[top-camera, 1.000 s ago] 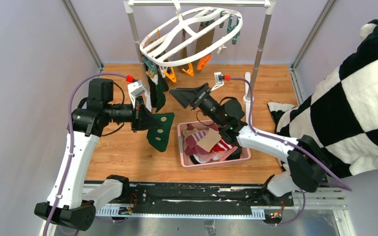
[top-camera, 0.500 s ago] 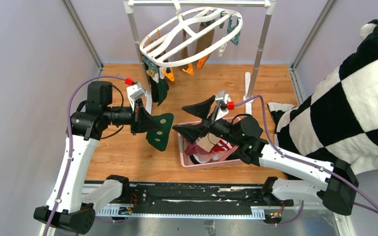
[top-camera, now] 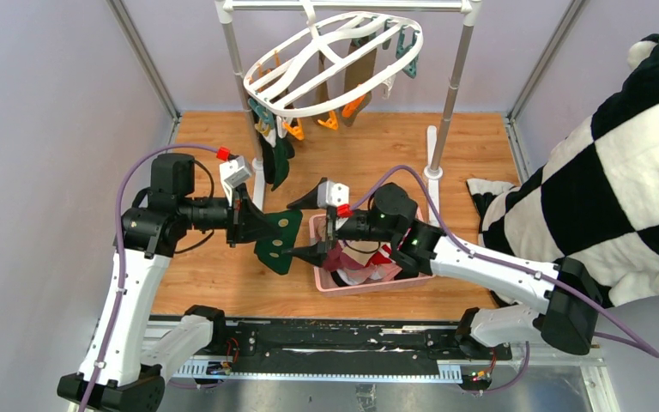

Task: Remove the socks clipped to the hanger
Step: Place the sock in the bin.

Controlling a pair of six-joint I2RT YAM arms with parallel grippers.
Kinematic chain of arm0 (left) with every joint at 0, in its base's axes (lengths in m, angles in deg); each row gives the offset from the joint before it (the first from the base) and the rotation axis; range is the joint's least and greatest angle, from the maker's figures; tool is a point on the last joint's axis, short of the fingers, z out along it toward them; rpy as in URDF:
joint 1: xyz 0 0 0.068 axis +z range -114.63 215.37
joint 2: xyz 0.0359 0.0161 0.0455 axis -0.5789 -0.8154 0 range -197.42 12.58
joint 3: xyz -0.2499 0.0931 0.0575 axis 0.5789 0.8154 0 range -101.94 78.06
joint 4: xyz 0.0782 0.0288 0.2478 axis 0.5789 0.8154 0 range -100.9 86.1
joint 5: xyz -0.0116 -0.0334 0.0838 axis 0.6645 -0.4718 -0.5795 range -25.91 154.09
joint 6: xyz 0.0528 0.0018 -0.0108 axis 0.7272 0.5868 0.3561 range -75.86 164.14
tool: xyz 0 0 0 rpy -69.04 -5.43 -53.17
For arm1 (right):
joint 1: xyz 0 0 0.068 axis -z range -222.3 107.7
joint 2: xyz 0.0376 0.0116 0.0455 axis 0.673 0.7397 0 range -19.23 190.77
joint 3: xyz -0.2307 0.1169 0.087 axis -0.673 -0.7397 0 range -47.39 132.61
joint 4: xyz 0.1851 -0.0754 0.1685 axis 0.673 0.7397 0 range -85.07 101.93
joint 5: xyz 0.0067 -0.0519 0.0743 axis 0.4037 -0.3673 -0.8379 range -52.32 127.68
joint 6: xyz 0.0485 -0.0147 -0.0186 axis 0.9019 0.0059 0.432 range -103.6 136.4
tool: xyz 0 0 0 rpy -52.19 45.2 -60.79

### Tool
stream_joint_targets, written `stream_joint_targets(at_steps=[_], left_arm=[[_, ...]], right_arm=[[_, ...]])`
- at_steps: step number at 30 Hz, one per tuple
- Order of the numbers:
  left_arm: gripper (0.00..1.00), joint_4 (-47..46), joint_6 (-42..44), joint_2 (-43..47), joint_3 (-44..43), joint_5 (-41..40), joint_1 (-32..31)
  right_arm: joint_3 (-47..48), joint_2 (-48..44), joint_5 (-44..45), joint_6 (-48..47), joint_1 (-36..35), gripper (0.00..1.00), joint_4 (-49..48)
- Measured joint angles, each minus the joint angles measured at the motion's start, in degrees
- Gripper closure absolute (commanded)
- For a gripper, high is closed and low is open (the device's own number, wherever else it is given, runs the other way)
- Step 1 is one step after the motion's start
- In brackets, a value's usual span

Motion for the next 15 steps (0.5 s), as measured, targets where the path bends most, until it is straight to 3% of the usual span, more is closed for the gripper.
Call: stream_joint_targets(at_steps=[5,10,11,13,15], left_arm=[[1.0,0.0,-0.2,-0.11,-0.04,0.11,0.0],[0.97,0.0,-0.44,-0.11,-0.11,0.17,0.0],[0.88,0.0,-0.61,-0.11,-0.2,0.17,0.0],[0.54,-0.02,-0.83,-0.13,-0.57,0.17,0.0],[0.43,-0.02,-1.46,-0.22,-1.57,0.2,-0.02]], right_arm=[[0.0,2.01,-0.35,-2.47,-2.34,0.09,0.7],[0.0,3.58,1.95,-2.71,-3.65,0.34,-2.1],[-0.02,3.82,2.49,-2.67,-3.87,0.38,-2.95],[-0.02,4.2,3.43,-2.56,-4.15,0.47,-4.35],[-0.02,4.37,3.98,-2.43,-4.28,0.57,-5.35]])
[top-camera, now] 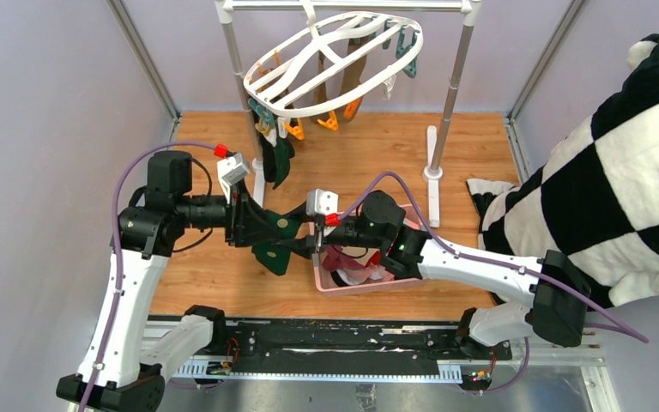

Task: Remove the socks clipped to the hanger
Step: Place the sock in the bin.

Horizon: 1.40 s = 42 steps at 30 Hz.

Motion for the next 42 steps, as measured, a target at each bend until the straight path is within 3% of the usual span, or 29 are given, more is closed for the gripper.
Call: stream_joint_targets(at_steps=[5,7,9,12,15,19,24,32,35,38,40,41,42], left_arm=[[0.38,0.26,-1.51,-0.04,-2.95,0.7,-0.24],[0.38,0.24,-1.84,-0.13,-3.85,0.7,-0.24],[0.34,0.22,-2.29,-0.31,-4.5,0.74,-0.24],[0.12,0.26,-2.64,-0.74,-4.96,0.5,-0.24],[0.01,0.24,-2.64,-1.01,-5.92,-2.03,-0.24],[0.0,-0.13,-2.25,-0.42,-7.19,-11.76,-0.24],[0.0,-0.5,-1.14,0.22,-5.97,-27.63,-0.24],[0.0,-0.33,-0.63,-0.52,-2.14,-34.73,-0.24],[0.0,-0.33,-0.66,-1.01,-2.14,-35.19,-0.24],[0.0,-0.33,-0.7,-1.4,-2.14,-35.5,-0.24],[0.0,-0.33,-0.85,-1.49,-2.14,-35.67,-0.24],[0.0,-0.35,-0.87,-1.51,-2.14,-35.71,-0.24],[0.0,-0.35,-0.94,-1.51,-2.14,-35.74,-0.24]], right_arm=[[-0.04,0.0,1.31,0.04,0.02,0.92,-0.24],[-0.07,-0.09,1.33,0.24,-0.02,1.0,-0.17],[-0.07,-0.33,1.42,0.39,-0.04,1.0,-0.09],[-0.09,-0.87,1.66,0.9,-0.04,1.0,0.48],[-1.05,-2.43,2.23,1.95,0.24,1.0,2.34],[-4.85,-7.19,4.13,5.64,2.8,1.0,5.38],[-9.88,-15.98,10.21,13.49,12.28,1.0,14.27],[-18.18,-21.16,21.07,26.86,26.21,0.99,33.66],[-20.46,-20.28,25.66,29.92,28.5,0.83,40.35],[-20.44,-18.95,30.21,31.23,29.0,0.59,45.75],[-19.41,-18.43,32.28,31.43,28.98,0.3,49.48],[-18.4,-18.38,33.51,30.8,29.0,0.05,51.56],[-17.35,-18.64,34.29,30.53,29.0,0.01,53.05]])
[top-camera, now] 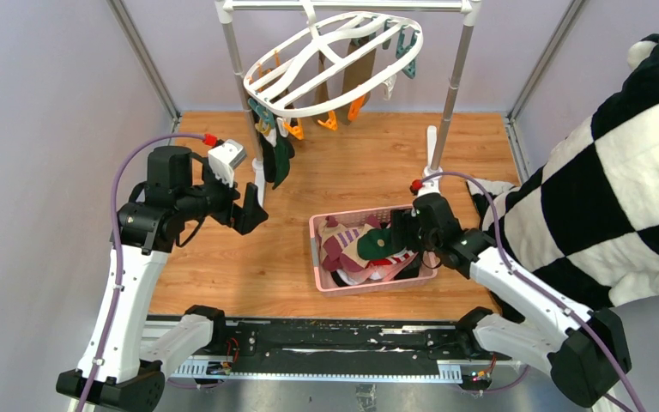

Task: Remove the socks clipped to the hanger
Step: Place the sock in the bin.

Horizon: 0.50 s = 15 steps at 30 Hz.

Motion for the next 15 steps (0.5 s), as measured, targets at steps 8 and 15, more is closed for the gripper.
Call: stream_joint_targets(at_steps=[8,15], left_arm=[[0.0,-0.35,-0.35,0.0,0.0,-1.29,0.0],[0.0,-1.84,0.11,-0.22,0.0,-2.12,1.97]], right_arm=[[10.54,-7.02,0.74,-1.16,0.0,0.0,6.51],[10.95,-5.44,-7.61,0.68,0.5,0.91,3.32]])
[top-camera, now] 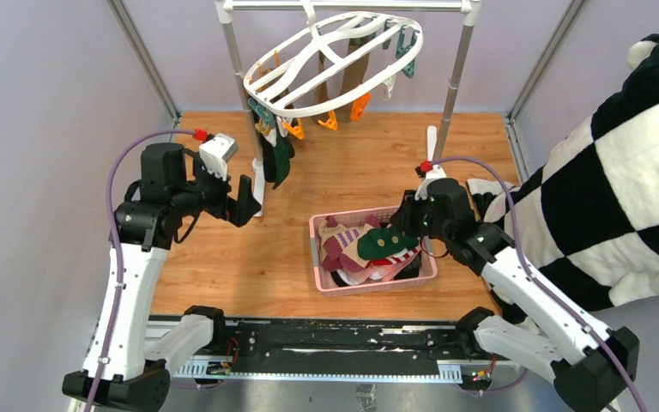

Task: Remove the socks clipped to the hanger
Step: Place the sock in the bin.

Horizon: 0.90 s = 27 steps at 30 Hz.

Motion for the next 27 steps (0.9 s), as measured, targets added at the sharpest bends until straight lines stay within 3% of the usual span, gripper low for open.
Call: stream_joint_targets(at_steps=[6,10,15,19,24,27], left_arm=[[0.0,-0.87,0.04,-2.56,0.0,3.19,8.81],[0.0,-1.05,0.07,-3.96,0.0,4.9,12.02],[0.0,-1.07,-0.15,-5.9,0.0,8.0,15.91],[0.0,-1.07,-0.24,-7.58,0.0,9.77,18.25],[0.0,-1.07,-0.13,-7.34,0.0,11.5,19.5],[0.0,-1.09,0.0,-7.06,0.0,12.66,20.15]], right_arm=[[-10.08,6.32,-2.43,4.28,1.99,0.92,-5.92],[-18.58,9.18,-0.98,6.67,2.45,0.86,-12.28],[-19.74,12.57,2.05,8.02,2.45,0.77,-20.35],[-19.74,14.97,5.31,9.31,2.45,0.75,-25.81],[-19.74,15.72,8.68,12.72,1.95,0.64,-28.65],[-19.74,6.99,15.63,13.09,-1.42,0.51,-24.24]])
